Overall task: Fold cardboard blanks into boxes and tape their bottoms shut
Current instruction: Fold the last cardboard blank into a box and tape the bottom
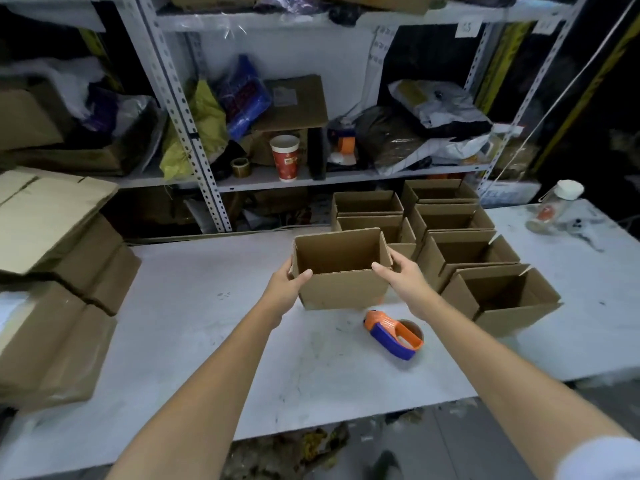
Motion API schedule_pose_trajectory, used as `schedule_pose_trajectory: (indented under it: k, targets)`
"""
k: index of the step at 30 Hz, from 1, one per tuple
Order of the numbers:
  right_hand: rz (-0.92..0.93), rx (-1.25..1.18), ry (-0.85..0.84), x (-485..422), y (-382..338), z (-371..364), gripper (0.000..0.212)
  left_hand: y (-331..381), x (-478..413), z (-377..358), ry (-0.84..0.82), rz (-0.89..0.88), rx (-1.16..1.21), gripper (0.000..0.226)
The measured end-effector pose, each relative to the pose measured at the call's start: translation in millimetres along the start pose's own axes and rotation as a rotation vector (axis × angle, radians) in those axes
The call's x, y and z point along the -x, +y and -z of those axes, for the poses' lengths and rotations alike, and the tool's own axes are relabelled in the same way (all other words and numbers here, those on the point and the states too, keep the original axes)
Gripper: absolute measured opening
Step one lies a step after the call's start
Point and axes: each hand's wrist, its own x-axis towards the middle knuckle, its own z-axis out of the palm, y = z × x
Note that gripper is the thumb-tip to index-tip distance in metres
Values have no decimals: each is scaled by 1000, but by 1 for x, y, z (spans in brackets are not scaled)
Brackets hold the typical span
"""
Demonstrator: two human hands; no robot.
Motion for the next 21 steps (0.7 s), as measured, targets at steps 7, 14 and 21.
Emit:
schedule_pose_trajectory:
  k: [7,14,21]
  targets:
    - [-26,22,-9,-27,27,40,72,6,-31,-60,-15,6,-18,66]
    - [-131,-43,-13,-58,49,68,66,12,-62,-99,-27,6,-53,61]
    - [-208,-67,-47,-82,63,82,75,14,-80,-115,-20,8,-94,62]
